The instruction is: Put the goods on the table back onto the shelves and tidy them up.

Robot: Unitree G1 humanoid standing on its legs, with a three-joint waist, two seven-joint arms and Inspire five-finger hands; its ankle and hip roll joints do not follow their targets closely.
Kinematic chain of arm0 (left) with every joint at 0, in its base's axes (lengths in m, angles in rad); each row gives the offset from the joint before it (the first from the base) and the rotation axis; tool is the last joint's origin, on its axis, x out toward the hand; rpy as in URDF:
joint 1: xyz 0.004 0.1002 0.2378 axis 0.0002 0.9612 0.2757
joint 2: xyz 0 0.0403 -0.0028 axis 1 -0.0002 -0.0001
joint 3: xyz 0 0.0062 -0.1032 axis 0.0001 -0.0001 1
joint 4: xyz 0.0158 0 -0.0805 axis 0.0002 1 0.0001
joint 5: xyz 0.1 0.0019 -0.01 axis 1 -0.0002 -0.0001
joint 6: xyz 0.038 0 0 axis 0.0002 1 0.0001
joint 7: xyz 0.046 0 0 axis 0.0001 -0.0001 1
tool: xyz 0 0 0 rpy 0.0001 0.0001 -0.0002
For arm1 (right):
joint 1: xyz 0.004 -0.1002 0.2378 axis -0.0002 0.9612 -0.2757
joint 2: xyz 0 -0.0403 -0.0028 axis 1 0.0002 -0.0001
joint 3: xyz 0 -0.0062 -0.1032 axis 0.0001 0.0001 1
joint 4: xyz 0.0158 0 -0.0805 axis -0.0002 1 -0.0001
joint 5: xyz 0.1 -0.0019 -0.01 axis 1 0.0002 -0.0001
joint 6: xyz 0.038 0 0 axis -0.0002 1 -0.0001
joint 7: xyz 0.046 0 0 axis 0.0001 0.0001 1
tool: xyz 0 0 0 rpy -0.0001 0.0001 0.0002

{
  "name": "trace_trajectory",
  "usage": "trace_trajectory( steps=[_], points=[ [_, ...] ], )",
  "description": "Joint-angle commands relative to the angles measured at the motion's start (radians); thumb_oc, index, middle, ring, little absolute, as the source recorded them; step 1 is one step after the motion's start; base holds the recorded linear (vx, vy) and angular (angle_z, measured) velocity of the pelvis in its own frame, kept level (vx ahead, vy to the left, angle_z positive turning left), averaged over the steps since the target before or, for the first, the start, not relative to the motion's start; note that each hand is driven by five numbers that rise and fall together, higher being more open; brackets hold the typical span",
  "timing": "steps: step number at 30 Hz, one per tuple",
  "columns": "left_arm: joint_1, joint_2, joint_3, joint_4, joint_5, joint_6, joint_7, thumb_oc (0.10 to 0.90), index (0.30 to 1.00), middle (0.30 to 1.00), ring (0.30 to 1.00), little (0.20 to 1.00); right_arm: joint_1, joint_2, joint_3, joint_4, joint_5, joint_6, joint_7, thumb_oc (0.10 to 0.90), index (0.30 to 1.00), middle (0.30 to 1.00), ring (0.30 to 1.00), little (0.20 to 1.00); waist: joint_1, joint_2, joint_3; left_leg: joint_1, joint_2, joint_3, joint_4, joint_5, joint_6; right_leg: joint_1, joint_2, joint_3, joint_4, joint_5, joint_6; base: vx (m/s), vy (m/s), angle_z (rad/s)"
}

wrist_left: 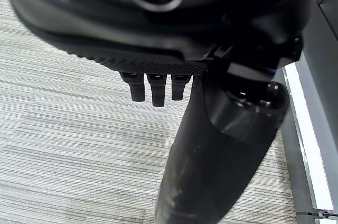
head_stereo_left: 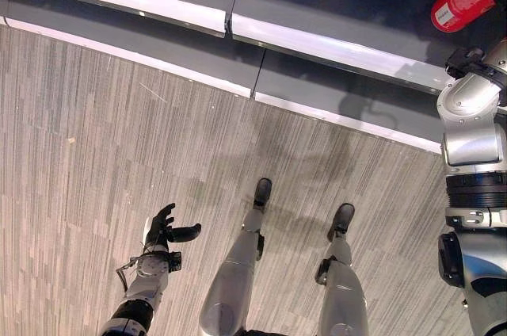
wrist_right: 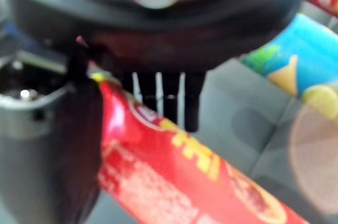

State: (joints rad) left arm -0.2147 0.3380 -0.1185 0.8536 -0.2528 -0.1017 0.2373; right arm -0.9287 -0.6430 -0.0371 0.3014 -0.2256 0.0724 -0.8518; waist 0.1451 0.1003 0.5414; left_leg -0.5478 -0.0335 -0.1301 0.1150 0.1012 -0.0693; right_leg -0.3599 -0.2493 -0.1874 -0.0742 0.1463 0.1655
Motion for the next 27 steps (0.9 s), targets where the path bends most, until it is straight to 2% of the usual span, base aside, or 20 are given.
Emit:
trace_trajectory(
  steps=[1,15,20,22,25,27],
  points=[
    [0.104,0.066,0.004,0.018,-0.007,0.009,0.052,0.800,0.900,0.900,0.900,0.900,0.010,-0.052,-0.004,-0.056,-0.038,-0.045,-0.026,0.800,0.900,0.900,0.900,0.900,-0.011,-0.016,-0.086,-0.078,0.141,0.000,0.117,-0.132,-0.122,-0.040,-0.122,0.001,0.156,-0.081,0.077,0.00,0.000,0.00],
    [0.076,0.069,0.009,0.036,-0.007,0.019,0.058,0.800,0.900,0.900,0.900,0.900,0.031,-0.030,-0.008,-0.118,-0.036,-0.058,-0.019,0.800,0.900,0.900,0.900,0.900,-0.020,-0.036,-0.104,-0.066,0.142,-0.003,0.122,-0.133,-0.120,-0.020,-0.121,-0.003,0.153,-0.080,0.077,0.00,0.000,0.00],
    [0.077,0.077,0.016,0.047,-0.003,0.023,0.052,0.800,0.900,0.900,0.900,0.900,0.029,-0.056,-0.012,-0.144,-0.045,-0.062,-0.012,0.800,0.900,0.900,0.900,0.900,-0.019,-0.058,-0.134,-0.038,0.149,-0.004,0.100,-0.129,-0.124,0.009,-0.113,-0.016,0.128,-0.072,0.080,0.01,-0.006,0.01],
    [0.082,0.078,0.020,0.057,0.004,0.029,0.048,0.800,0.900,0.900,0.900,0.900,0.045,-0.066,-0.017,-0.167,-0.044,-0.071,-0.004,0.800,0.900,0.900,0.900,0.900,-0.022,-0.078,-0.165,-0.009,0.157,-0.003,0.071,-0.119,-0.124,0.036,-0.105,-0.026,0.100,-0.064,0.083,0.05,-0.019,0.04],
    [0.087,0.078,0.022,0.058,0.009,0.033,0.047,0.800,0.900,0.900,0.900,0.900,0.062,-0.065,-0.017,-0.182,-0.044,-0.075,0.007,0.800,0.900,0.900,0.900,0.900,-0.023,-0.089,-0.180,0.016,0.163,0.000,0.047,-0.112,-0.125,0.056,-0.100,-0.032,0.081,-0.059,0.083,0.05,-0.014,0.05],
    [0.095,0.074,0.029,0.058,0.016,0.038,0.041,0.800,0.900,0.900,0.900,0.900,0.116,-0.064,-0.018,-0.207,-0.050,-0.078,0.030,0.800,0.900,0.900,0.900,0.900,-0.027,-0.106,-0.212,0.056,0.173,0.008,0.004,-0.099,-0.125,0.086,-0.092,-0.037,0.052,-0.051,0.087,0.10,-0.008,0.01]
  ],
)
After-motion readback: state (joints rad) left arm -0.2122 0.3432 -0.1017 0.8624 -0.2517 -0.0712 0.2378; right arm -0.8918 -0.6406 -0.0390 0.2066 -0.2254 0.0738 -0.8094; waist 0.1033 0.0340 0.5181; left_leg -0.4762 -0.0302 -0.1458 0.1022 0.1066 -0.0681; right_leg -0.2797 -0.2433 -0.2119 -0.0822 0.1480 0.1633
